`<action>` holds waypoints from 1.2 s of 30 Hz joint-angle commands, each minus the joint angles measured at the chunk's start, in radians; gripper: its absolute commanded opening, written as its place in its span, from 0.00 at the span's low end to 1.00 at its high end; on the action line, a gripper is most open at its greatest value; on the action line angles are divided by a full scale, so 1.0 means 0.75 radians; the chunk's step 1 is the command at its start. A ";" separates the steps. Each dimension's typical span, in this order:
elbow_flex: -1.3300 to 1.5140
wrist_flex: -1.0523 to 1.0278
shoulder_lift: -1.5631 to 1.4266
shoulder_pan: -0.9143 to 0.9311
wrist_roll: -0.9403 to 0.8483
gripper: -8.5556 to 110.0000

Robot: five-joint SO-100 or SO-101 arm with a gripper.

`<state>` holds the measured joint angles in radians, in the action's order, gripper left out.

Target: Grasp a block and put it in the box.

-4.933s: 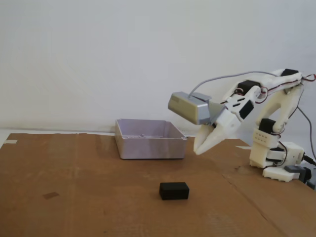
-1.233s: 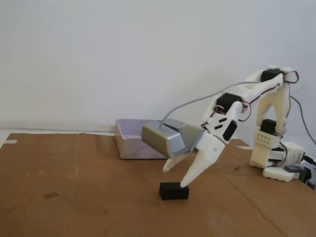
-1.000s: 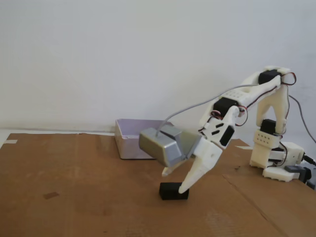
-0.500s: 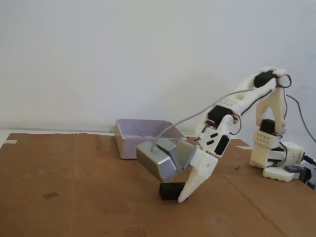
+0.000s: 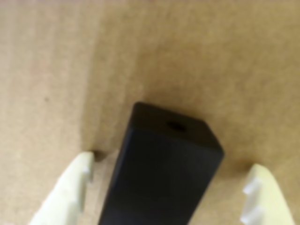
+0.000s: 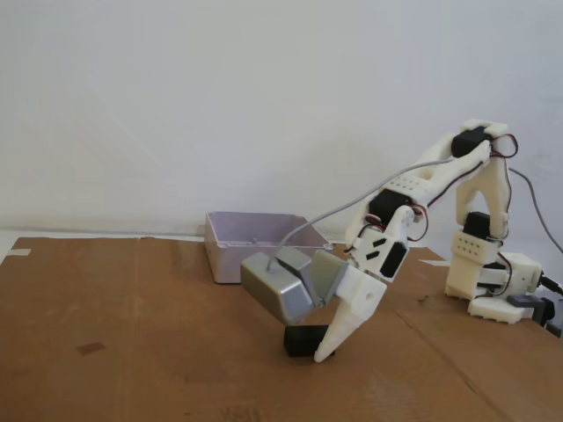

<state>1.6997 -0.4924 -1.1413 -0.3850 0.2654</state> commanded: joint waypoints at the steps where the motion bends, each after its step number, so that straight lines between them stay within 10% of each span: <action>1: -0.121 0.055 -0.025 0.010 -0.002 0.39; 24: -0.098 0.037 -0.022 0.010 0.008 0.07; 36: -0.106 0.039 -0.047 0.014 -0.004 0.07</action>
<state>1.6904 -0.4909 -1.1428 -0.3697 0.2623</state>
